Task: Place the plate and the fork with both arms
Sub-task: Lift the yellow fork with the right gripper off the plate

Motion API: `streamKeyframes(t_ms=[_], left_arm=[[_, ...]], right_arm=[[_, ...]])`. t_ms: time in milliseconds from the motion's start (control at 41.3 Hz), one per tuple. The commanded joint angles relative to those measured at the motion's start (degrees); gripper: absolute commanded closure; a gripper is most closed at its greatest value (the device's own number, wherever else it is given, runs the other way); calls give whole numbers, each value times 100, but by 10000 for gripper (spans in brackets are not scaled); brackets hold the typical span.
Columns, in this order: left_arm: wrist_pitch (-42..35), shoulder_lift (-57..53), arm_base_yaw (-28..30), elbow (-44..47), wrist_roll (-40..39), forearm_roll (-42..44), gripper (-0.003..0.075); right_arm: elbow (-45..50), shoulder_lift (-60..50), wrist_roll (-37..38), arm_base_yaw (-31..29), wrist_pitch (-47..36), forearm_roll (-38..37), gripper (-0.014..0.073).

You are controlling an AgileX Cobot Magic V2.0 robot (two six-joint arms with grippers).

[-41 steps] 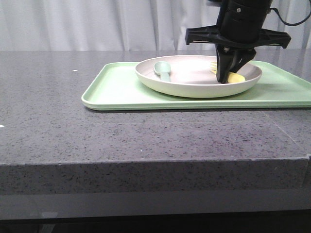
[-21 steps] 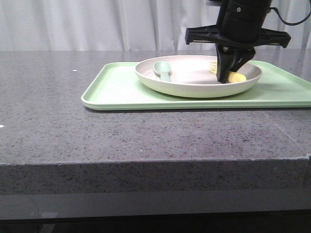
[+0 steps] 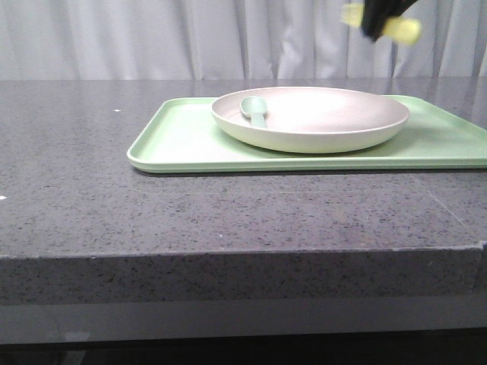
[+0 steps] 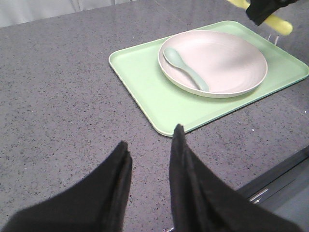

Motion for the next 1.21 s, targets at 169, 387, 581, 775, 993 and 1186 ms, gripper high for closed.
streamKeyframes(t_ms=[169, 387, 581, 775, 993, 1186], left_arm=[[-447, 43, 9, -134, -21, -7, 523], [-447, 43, 9, -134, -21, -7, 523], [-447, 43, 9, -134, -21, -7, 523], [-447, 43, 9, -134, -21, -36, 523], [-447, 43, 9, -134, -21, -50, 523], [-447, 43, 9, -134, -21, -57, 523]], right_arm=[[547, -1084, -508, -755, -72, -75, 579], [1625, -1143, -553, -1264, -999, 149, 579], [2266, -1050, -590, -1315, -1929, 395, 579], [2406, -772, -590, -1315, -2143, 426, 579], [2406, -536, -601, -1310, -2230, 465, 579], [2406, -483, -838, -1310, -2300, 710, 579]])
